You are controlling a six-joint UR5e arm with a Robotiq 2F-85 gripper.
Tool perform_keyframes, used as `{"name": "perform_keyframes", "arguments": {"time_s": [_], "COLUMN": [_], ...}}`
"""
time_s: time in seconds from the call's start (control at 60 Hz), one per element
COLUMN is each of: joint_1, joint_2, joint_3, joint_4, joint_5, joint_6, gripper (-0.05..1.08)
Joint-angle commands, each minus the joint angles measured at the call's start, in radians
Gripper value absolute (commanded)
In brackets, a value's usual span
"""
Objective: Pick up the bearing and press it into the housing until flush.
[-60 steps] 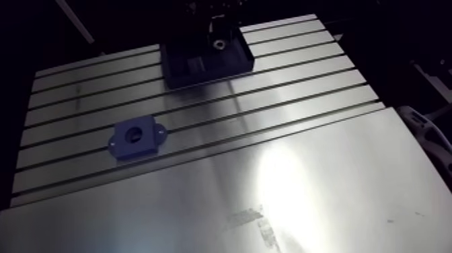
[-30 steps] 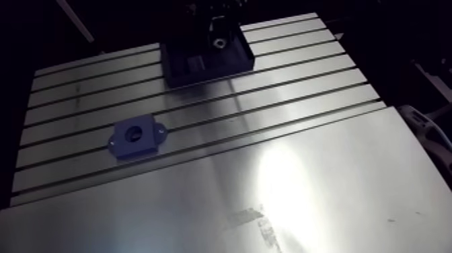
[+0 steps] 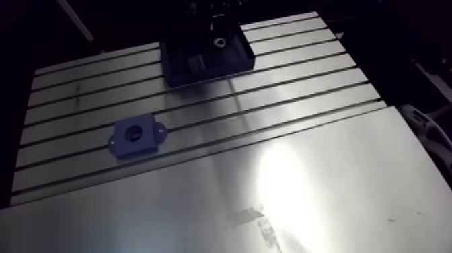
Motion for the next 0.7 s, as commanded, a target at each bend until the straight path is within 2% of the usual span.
{"name": "perform_keyframes", "arguments": {"time_s": [0.017, 0.217, 0.35, 0.7], "joint_1": [0.0, 0.0, 0.0, 0.0], "joint_2": [0.0, 0.0, 0.0, 0.0], "joint_3": [0.001, 0.001, 0.001, 0.001], "joint_4": [0.0, 0.0, 0.0, 0.0], "joint_5": [0.0, 0.0, -0.012, -0.012], "joint_6": [0.0, 0.0, 0.0, -0.002], "gripper": [0.46, 0.46, 0.47, 0.49]}}
